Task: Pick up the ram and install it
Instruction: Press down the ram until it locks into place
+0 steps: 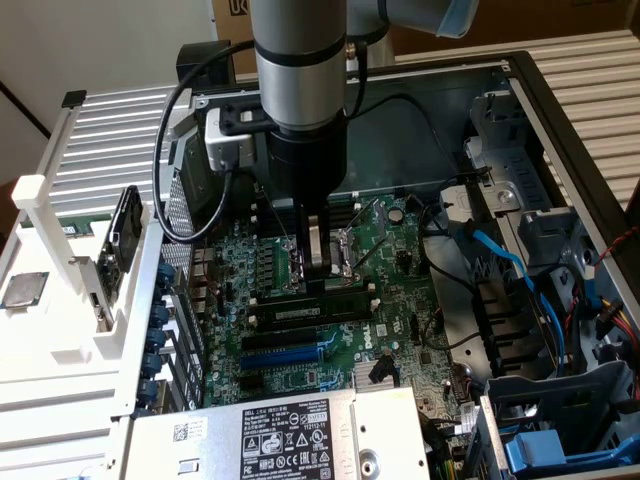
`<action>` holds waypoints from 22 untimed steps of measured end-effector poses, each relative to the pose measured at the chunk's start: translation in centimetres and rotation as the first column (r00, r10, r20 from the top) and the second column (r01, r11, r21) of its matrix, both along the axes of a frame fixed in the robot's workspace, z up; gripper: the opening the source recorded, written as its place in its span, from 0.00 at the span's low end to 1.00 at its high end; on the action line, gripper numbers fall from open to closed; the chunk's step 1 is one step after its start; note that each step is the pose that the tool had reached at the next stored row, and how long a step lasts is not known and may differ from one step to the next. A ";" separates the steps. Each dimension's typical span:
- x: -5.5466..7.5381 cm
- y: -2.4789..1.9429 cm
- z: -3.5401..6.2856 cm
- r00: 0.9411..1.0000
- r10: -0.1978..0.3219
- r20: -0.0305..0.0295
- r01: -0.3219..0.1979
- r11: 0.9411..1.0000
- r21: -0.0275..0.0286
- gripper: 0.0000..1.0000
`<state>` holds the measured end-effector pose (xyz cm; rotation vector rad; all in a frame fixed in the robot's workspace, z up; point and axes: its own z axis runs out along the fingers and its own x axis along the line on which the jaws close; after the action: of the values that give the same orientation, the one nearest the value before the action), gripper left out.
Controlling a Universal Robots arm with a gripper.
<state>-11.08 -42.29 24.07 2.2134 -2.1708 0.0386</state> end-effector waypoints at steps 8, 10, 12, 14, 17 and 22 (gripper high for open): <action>0.0 0.09 -0.33 1.000 0.000 0.000 0.000 1.000 0.000 0.10; 0.0 0.09 -0.42 1.000 0.000 0.000 0.000 1.000 0.000 0.10; 0.0 0.10 -0.46 1.000 0.000 0.000 0.000 1.000 -0.001 0.10; 0.0 0.12 -0.52 1.000 0.000 0.000 0.000 1.000 -0.001 0.10; 0.0 0.23 -0.62 1.000 0.000 0.000 0.000 1.000 -0.001 0.10; 0.0 0.23 -0.68 1.000 0.000 0.000 0.000 1.000 -0.002 0.10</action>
<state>-11.08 -42.05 23.38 2.2125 -2.1699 0.0405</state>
